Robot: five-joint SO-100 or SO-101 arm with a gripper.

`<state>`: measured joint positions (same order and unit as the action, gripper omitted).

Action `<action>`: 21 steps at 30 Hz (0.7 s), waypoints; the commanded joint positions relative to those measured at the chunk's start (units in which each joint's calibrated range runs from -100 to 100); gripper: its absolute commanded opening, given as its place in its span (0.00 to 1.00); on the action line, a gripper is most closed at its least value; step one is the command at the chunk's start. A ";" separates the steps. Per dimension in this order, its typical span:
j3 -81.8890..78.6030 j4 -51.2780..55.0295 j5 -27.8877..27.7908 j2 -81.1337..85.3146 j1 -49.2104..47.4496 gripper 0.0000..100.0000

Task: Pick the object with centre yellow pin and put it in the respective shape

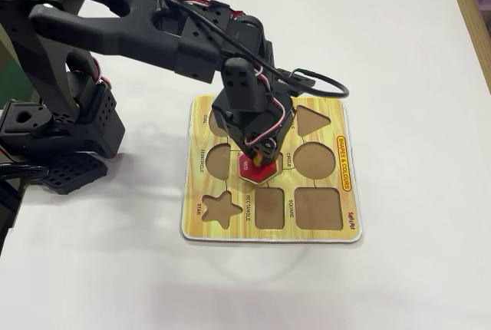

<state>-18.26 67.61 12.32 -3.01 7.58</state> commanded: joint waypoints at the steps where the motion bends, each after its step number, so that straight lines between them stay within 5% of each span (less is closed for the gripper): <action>1: 1.17 -2.44 0.44 1.75 0.04 0.01; 21: 1.17 -2.53 8.33 2.67 -8.16 0.01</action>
<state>-18.26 65.72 18.20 -3.01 0.00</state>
